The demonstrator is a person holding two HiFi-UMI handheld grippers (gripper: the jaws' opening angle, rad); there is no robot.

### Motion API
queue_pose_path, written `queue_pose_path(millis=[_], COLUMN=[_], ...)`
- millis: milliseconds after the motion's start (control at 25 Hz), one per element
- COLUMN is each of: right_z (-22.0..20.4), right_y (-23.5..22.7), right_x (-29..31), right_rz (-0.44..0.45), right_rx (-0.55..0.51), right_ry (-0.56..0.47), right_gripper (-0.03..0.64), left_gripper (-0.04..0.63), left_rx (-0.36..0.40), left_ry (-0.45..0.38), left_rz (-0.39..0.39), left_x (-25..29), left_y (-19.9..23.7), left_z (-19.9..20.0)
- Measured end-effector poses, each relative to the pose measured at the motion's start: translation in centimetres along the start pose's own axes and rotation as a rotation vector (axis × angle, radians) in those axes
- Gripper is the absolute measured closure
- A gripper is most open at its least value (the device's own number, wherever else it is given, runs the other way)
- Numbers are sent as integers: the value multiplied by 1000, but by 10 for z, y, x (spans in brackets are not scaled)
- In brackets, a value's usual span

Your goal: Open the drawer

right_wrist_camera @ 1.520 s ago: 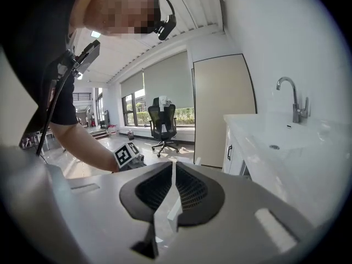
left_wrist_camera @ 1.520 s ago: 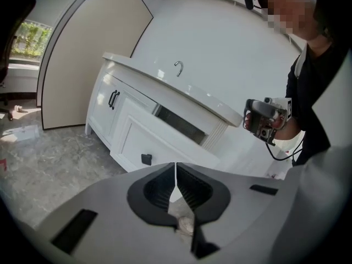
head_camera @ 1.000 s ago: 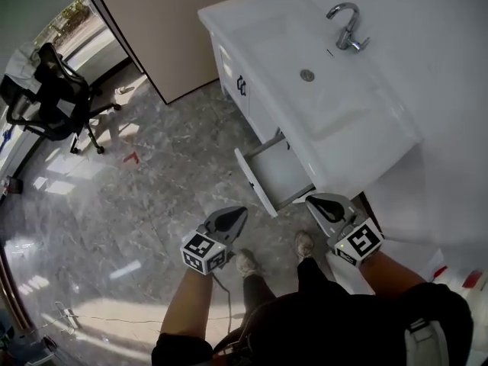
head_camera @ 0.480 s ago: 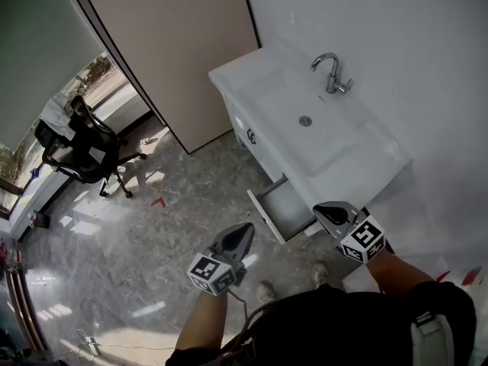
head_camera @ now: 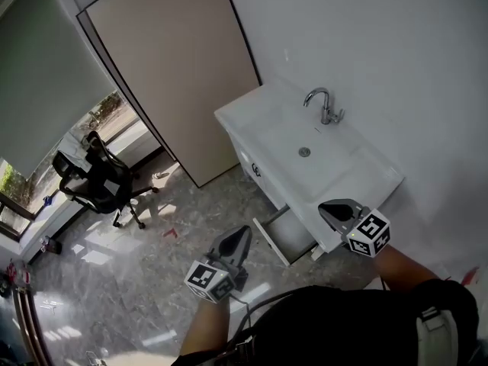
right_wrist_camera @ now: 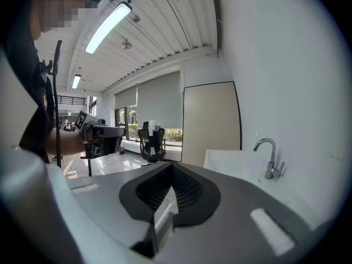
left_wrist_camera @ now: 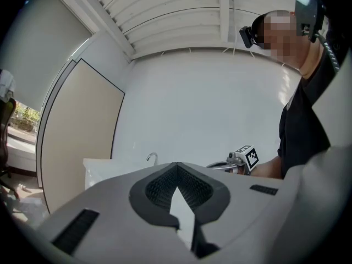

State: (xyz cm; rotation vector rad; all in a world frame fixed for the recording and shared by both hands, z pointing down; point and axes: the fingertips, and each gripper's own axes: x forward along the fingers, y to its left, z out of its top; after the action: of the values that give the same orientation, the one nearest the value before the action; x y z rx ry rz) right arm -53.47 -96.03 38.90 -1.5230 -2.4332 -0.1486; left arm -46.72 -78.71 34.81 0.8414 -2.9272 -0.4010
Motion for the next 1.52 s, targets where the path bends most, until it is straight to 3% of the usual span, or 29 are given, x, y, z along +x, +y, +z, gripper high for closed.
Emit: queue_pose_path(millis=[280, 840, 1520], right_z=[44, 99, 100], right_y=[-14, -6, -2], right_x=[-14, -23, -37], right_rz=[14, 54, 74], right_rx=[-25, -24, 0], right_ry=[-36, -70, -78], right_gripper=[620, 620, 620], left_gripper=[600, 598, 598], left_rx=[5, 91, 98], left_ry=[-44, -82, -97], left_rz=[-17, 24, 20], left_x=[13, -8, -13], left_y=[-24, -41, -58], left_z=[32, 73, 78])
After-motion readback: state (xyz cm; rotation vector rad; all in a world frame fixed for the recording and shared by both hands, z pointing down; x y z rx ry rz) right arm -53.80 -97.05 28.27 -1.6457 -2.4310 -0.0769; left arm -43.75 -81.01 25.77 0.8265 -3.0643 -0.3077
